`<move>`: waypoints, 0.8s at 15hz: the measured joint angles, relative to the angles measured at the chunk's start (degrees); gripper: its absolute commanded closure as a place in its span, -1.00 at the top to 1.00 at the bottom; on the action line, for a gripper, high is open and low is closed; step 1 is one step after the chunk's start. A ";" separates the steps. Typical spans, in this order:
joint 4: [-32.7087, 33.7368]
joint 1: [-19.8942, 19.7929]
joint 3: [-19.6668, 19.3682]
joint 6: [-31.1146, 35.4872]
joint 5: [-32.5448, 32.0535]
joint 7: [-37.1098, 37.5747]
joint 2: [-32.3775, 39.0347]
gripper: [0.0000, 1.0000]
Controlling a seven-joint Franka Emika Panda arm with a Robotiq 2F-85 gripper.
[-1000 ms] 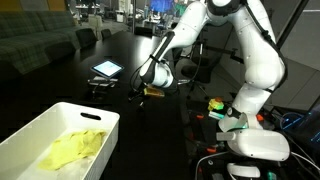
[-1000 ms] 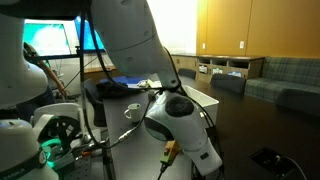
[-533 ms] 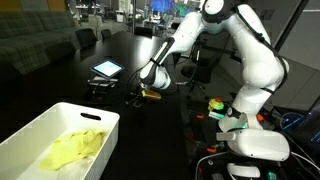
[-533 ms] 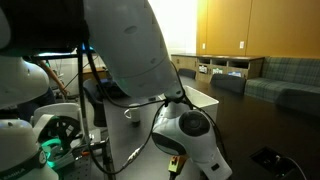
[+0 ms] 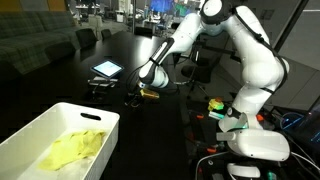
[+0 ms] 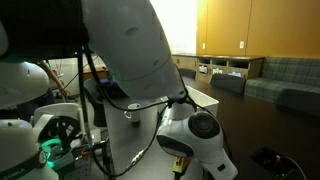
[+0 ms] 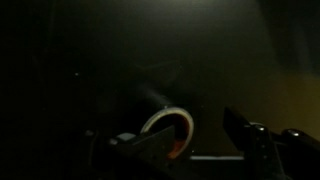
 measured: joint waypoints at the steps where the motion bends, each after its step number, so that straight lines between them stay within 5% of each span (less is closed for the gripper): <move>1: 0.03 0.00 -0.12 -0.22 0.00 0.02 -0.13 0.14; 6: -0.25 2.15 -2.48 -2.02 0.00 1.00 -2.21 0.63; 12: -0.83 16.91 -15.75 -9.16 0.04 6.06 -11.45 0.51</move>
